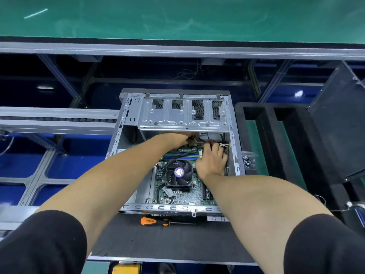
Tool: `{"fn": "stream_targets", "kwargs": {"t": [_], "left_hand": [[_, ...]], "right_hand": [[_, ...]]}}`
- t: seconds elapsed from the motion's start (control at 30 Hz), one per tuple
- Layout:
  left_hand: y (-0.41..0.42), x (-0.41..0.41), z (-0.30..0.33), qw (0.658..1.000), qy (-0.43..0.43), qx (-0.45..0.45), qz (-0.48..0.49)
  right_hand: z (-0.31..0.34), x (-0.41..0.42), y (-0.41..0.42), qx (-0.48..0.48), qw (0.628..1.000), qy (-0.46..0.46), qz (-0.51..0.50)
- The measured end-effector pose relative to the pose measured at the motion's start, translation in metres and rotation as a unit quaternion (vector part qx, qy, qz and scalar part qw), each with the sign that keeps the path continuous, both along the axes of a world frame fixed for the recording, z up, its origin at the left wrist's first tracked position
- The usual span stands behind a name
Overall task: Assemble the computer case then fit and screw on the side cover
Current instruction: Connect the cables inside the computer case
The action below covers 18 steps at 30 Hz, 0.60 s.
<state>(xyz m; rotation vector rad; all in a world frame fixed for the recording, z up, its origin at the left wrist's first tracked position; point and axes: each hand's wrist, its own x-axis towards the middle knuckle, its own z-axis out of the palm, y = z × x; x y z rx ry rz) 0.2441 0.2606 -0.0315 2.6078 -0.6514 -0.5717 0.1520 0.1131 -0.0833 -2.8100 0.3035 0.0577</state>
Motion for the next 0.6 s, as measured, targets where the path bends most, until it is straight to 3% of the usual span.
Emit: {"fn": "stream_targets", "kwargs": {"t": [0.17, 0.4, 0.5, 0.6], "left_hand": [[-0.003, 0.001, -0.002, 0.998, -0.028, 0.038, -0.046], [-0.005, -0.003, -0.005, 0.999, -0.028, 0.022, -0.001], [-0.007, -0.003, -0.005, 0.998, -0.024, -0.022, 0.049], [-0.019, -0.007, -0.002, 0.992, 0.044, -0.089, 0.074]], "right_hand": [[0.002, -0.001, 0.000, 0.000, 1.000, 0.006, -0.004], [0.002, 0.000, 0.000, 0.005, 1.000, -0.004, -0.008], [0.002, -0.001, 0.001, 0.004, 1.000, -0.001, -0.007], [0.002, 0.000, 0.000, 0.005, 1.000, 0.001, -0.007]]}}
